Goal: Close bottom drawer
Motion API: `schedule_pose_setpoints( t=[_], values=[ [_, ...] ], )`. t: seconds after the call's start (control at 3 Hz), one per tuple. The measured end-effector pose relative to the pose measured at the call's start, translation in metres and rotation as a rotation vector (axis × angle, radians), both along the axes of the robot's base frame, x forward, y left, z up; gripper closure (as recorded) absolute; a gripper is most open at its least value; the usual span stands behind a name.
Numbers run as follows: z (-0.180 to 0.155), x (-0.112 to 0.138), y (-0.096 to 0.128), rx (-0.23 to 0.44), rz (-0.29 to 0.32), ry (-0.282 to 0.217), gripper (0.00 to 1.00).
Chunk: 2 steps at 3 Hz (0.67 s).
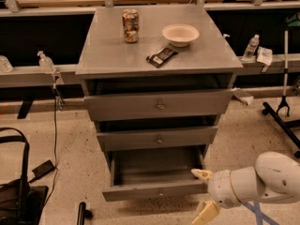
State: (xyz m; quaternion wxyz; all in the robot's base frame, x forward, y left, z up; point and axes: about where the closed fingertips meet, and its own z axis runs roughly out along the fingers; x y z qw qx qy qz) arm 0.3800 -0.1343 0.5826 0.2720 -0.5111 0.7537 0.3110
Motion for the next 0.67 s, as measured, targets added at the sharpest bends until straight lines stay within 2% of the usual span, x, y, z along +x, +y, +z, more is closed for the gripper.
schedule_pose_setpoints(
  t=[0.33, 0.67],
  values=[
    [-0.046, 0.007, -0.006, -0.01, 0.031, -0.025, 0.0],
    [-0.104, 0.011, -0.011, 0.01, 0.086, -0.095, 0.0]
  ],
)
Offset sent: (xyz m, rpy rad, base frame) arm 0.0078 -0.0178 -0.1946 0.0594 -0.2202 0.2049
